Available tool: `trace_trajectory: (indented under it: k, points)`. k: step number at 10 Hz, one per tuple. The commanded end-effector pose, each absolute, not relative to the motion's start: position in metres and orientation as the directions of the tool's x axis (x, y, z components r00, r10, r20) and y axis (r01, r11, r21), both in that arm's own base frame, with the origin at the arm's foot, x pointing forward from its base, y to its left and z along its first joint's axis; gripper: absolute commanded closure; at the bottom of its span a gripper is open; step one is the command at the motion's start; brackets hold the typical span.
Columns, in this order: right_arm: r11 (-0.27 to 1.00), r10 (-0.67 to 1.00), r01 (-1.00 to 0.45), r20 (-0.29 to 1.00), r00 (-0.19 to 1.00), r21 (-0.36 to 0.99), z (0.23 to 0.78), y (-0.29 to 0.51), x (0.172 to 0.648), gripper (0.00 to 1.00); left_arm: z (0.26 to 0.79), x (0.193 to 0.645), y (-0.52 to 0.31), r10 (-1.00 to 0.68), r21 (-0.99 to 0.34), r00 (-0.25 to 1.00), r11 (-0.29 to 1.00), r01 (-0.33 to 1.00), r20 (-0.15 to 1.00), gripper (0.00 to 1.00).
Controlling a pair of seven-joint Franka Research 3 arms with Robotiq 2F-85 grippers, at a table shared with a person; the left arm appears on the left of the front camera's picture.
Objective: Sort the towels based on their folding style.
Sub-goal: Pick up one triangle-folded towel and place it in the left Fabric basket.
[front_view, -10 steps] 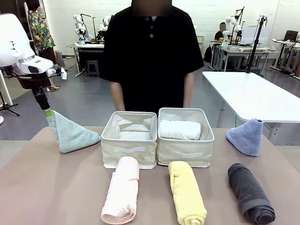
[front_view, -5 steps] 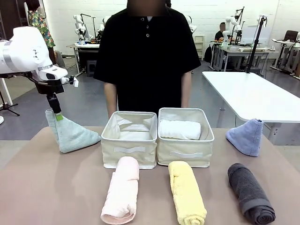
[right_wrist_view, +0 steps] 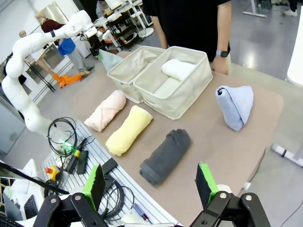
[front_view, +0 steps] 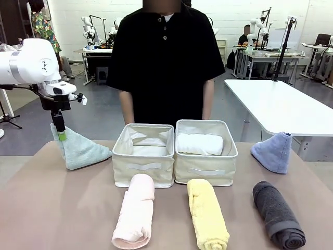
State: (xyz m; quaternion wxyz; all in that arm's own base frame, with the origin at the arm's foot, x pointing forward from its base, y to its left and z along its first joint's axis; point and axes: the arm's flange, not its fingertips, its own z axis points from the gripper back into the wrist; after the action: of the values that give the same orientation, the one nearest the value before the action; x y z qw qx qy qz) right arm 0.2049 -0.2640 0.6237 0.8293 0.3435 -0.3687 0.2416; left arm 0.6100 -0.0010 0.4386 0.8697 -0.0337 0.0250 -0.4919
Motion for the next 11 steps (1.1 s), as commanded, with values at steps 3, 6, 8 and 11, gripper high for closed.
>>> trace_trajectory:
  k: [3,6,8,11]
  points:
    - [0.633,0.136,-0.670,0.796,0.590,0.388,0.6260,-0.2650,0.2060,0.00,0.4494,0.6164,0.0010,-0.875,-0.126,0.484,0.483,0.867,-0.018,1.00]
    - [0.633,0.136,-0.670,0.796,0.590,0.388,0.6260,-0.2650,0.2060,0.00,0.4494,0.6170,0.0017,-0.877,-0.125,0.480,0.479,0.869,-0.022,0.94]
    - [0.633,0.136,-0.670,0.796,0.590,0.388,0.6260,-0.2650,0.2060,0.00,0.4504,0.6179,0.0024,-0.876,-0.119,0.482,0.481,0.868,-0.021,1.00]
    - [0.633,0.136,-0.670,0.796,0.590,0.388,0.6260,-0.2650,0.2060,0.00,0.4555,0.6191,0.0066,-0.875,-0.122,0.484,0.481,0.868,-0.006,1.00]
